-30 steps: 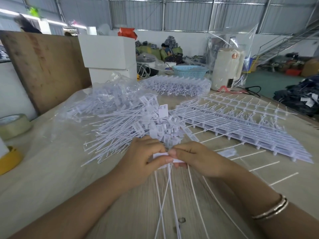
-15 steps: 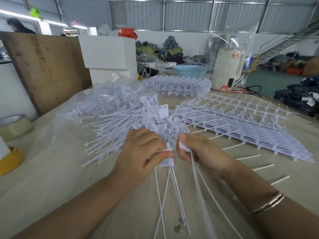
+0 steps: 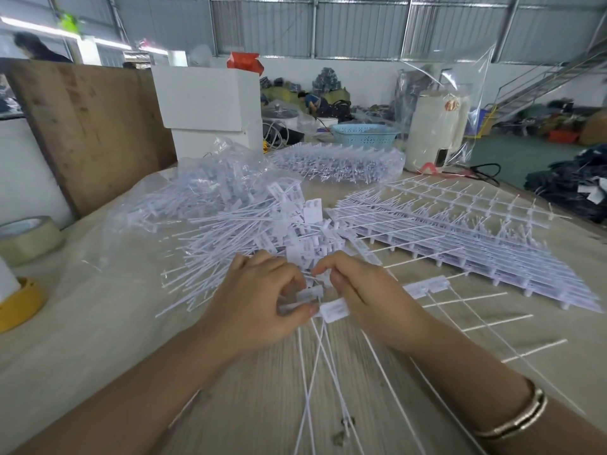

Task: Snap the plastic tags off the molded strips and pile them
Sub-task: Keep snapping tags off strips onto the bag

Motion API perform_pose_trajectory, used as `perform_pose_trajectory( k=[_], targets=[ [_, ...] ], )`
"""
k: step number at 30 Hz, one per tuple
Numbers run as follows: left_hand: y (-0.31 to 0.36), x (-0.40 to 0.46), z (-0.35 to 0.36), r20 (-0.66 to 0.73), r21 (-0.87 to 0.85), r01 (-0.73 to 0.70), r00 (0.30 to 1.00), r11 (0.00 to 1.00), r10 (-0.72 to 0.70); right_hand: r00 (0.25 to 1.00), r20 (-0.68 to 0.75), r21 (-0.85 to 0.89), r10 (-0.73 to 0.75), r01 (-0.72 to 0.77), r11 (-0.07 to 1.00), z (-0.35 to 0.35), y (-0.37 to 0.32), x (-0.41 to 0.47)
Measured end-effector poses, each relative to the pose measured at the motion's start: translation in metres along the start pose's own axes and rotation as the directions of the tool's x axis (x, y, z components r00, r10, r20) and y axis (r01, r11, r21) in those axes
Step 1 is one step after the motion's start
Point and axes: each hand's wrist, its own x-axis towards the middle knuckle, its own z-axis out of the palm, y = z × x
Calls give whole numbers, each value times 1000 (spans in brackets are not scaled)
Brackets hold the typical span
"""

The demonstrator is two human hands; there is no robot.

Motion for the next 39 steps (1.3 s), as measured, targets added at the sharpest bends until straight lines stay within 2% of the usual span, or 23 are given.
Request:
perform_pose_trajectory(
  k=[3,6,9,13,15,18,22,25,26,30,33,36,39],
  targets=[
    [3,1,0,-52,-69,-8,999,998,5,999,-53,-68,-4,0,998,1,-2,1],
    [5,0,2,-50,-36,-74,996,997,72,996,-93,-94,5,-14,995,0,-2,0],
    [6,0,4,-44,-12,-79,996,997,79,995,-98,-137,11,-24,990,1,-4,0],
    [8,0,4,-75,-147,-54,996,988,43,994,-108,-191,3,-24,981,1,-11,0],
    [12,0,4,-74,-147,-86,994,985,76,993,-119,-190,-12,-10,982,2,-16,-1],
    [17,1,8,-89,-138,-134,988,981,123,995,-90,-171,-41,25,985,2,-20,0],
    [13,3,10,-71,-351,-54,997,935,31,998,-36,-89,-58,54,995,-9,-11,1],
    [8,4,10,-76,-426,-50,997,903,20,994,73,-247,-81,97,964,-15,-2,0],
    [7,4,10,-71,-429,-54,997,902,26,993,84,-242,-78,96,966,-15,0,0],
    [7,2,14,-38,-439,-64,998,896,53,996,66,-79,-59,64,995,-12,5,1],
    [6,4,13,-51,-423,-86,996,902,71,993,119,53,-2,-5,999,-10,5,0],
    [6,6,9,-119,-402,-127,989,907,86,982,177,312,58,-112,944,-13,5,1],
    [10,7,6,-212,-312,-192,969,931,129,979,194,500,58,-149,853,-15,5,1]
  ],
)
